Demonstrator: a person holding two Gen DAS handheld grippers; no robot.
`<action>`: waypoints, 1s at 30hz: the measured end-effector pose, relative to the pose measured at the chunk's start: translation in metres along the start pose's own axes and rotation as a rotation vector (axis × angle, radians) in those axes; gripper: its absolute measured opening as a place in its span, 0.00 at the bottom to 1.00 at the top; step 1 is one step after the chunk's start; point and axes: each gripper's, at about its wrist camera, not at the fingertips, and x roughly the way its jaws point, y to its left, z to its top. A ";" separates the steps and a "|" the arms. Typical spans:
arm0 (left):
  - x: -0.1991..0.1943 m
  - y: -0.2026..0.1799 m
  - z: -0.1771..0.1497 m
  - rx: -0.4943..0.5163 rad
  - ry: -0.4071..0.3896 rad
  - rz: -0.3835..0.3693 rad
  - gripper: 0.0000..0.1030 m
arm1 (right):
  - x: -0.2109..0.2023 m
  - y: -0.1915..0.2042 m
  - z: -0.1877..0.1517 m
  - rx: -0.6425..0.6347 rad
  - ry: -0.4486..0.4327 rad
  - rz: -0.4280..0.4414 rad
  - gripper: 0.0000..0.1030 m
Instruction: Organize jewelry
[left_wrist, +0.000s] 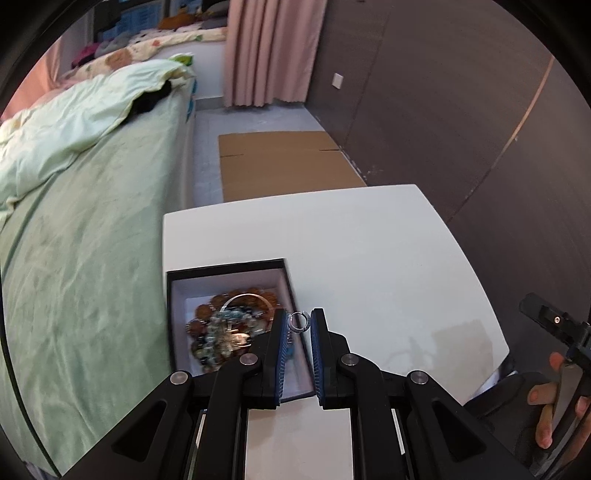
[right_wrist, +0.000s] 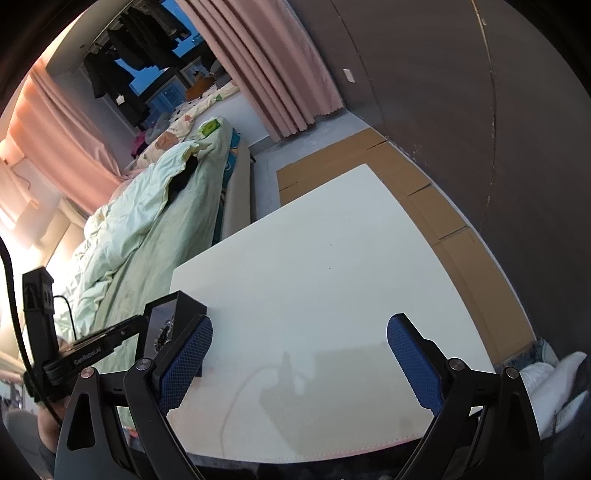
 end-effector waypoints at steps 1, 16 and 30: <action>0.000 0.003 0.000 -0.004 -0.001 0.007 0.13 | 0.000 0.000 0.000 0.002 0.000 0.001 0.93; -0.002 0.026 0.004 -0.096 -0.012 0.016 0.88 | 0.002 0.000 -0.002 0.015 0.016 0.013 0.93; -0.065 0.006 -0.037 -0.040 -0.118 0.018 1.00 | -0.042 0.025 -0.021 -0.074 -0.065 -0.011 0.93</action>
